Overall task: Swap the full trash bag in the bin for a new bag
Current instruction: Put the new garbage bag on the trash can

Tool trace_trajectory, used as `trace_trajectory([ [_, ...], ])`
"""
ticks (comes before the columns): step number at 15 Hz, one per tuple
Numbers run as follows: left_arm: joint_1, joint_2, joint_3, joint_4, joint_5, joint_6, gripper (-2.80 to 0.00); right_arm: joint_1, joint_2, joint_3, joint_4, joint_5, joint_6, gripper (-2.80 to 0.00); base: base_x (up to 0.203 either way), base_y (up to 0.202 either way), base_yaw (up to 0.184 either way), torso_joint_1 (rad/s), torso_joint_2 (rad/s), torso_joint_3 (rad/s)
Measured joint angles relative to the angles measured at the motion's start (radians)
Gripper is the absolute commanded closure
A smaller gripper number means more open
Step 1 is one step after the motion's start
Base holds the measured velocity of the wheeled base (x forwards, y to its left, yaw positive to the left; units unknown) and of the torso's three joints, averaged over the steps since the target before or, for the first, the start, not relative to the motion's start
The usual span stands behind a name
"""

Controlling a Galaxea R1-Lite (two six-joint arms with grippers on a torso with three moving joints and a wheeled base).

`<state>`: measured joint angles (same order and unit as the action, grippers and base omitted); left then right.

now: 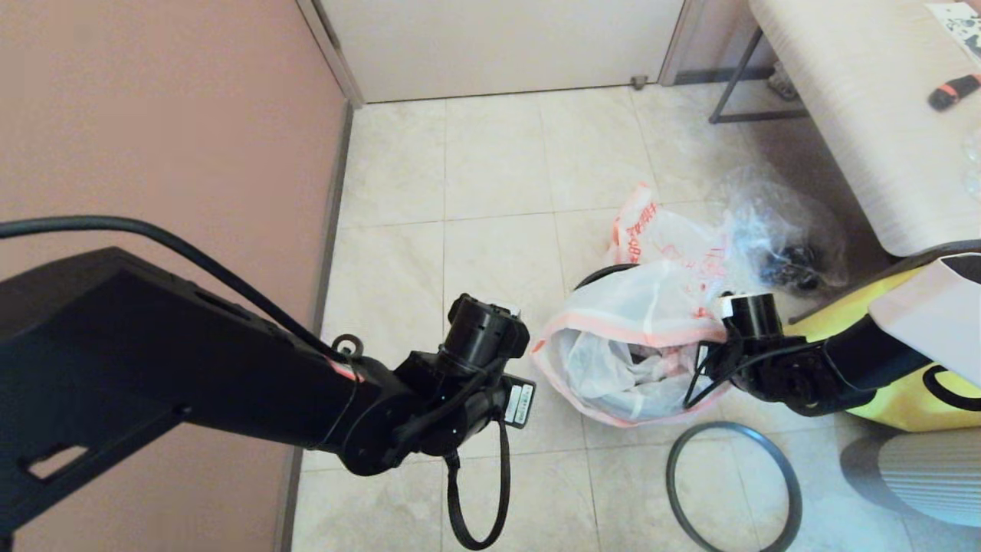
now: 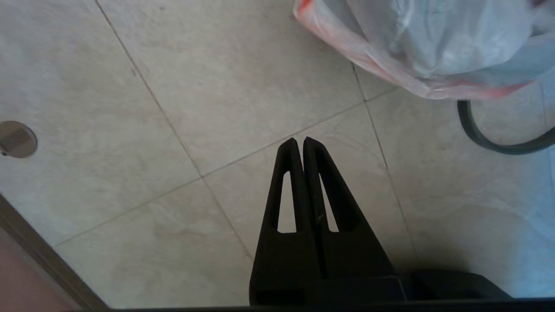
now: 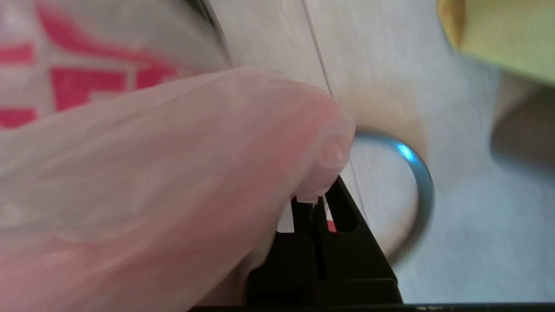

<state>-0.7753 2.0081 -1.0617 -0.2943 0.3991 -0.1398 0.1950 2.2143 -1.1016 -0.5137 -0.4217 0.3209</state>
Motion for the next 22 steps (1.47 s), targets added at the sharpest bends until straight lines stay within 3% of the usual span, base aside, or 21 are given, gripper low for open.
trace_trajectory([
  [5, -0.023, 0.014, 0.000, 0.000, 0.000, -0.022, 0.00, -0.008, 0.033, 0.001, -0.071, -0.001, -0.035, 0.00, 0.000, 0.000, 0.000, 0.000, 0.00, 0.000],
  [11, -0.050, 0.014, 0.002, 0.000, 0.001, -0.034, 0.00, -0.005, -0.002, 0.078, -0.070, 0.002, 0.018, 0.00, 0.000, 0.000, 0.000, 0.000, 0.00, 0.000],
  [12, -0.052, 0.014, 0.002, 0.000, 0.002, -0.037, 0.00, -0.003, -0.024, 0.094, -0.071, 0.004, 0.018, -2.80, 0.000, 0.000, 0.000, 0.000, 0.00, 0.000],
  [17, -0.055, -0.006, 0.020, -0.001, 0.002, -0.049, 0.00, 0.020, -0.154, 0.154, -0.022, 0.047, 0.019, -2.80, 0.000, 0.000, 0.000, 0.000, 0.00, 0.000],
  [22, -0.068, -0.003, 0.023, 0.002, 0.006, -0.130, 0.00, 0.076, -0.339, 0.227, 0.233, 0.058, 0.031, -2.80, 0.000, 0.000, 0.000, 0.000, 0.00, 0.000],
])
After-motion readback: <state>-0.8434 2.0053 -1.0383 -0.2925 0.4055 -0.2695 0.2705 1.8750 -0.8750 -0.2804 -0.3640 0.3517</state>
